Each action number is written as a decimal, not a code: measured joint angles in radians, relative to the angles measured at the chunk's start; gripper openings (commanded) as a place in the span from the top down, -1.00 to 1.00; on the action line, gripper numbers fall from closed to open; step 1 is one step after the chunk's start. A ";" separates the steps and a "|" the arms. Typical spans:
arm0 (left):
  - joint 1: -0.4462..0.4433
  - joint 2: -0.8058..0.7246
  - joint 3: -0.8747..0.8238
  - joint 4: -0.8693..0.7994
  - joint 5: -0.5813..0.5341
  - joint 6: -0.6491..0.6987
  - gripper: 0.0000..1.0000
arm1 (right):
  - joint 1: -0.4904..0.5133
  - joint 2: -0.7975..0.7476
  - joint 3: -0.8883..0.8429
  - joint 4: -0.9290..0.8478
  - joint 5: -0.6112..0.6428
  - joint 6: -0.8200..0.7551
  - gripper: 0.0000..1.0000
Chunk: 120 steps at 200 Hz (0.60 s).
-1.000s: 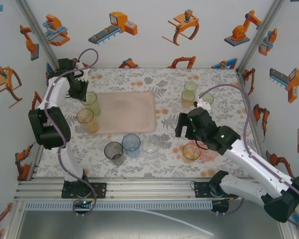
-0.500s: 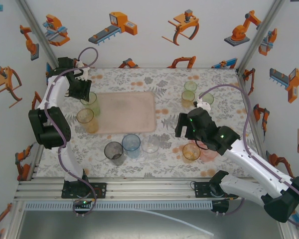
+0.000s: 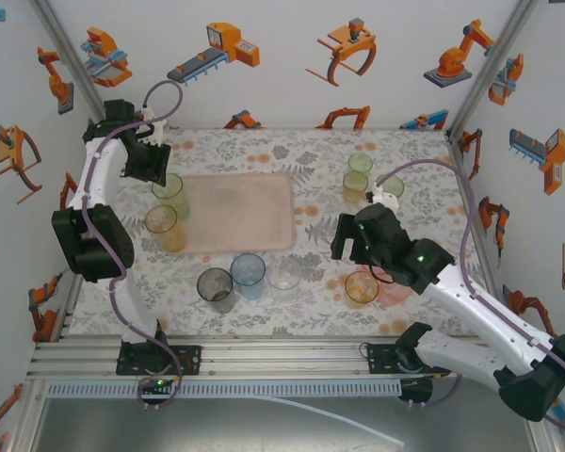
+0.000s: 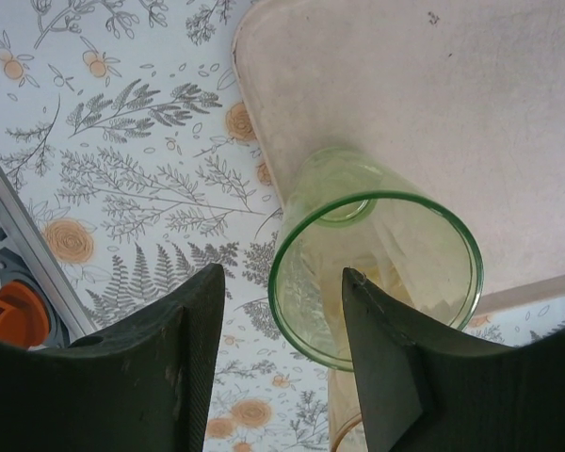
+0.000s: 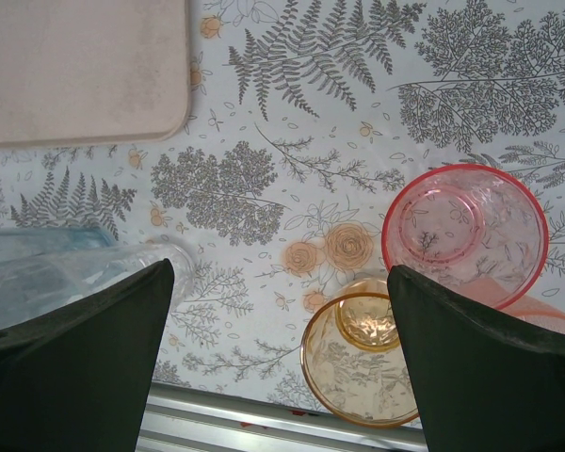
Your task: Place the glasses into the tray
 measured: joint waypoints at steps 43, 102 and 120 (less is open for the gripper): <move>0.000 -0.055 0.002 -0.049 -0.017 0.004 -0.01 | 0.000 -0.019 0.000 -0.001 0.000 0.000 -0.70; -0.021 -0.241 0.018 -0.143 -0.016 0.003 0.00 | 0.000 -0.019 0.002 -0.028 -0.008 -0.020 -0.69; -0.064 -0.316 0.017 -0.172 -0.016 0.003 0.00 | 0.000 -0.018 0.010 -0.047 -0.008 -0.031 -0.68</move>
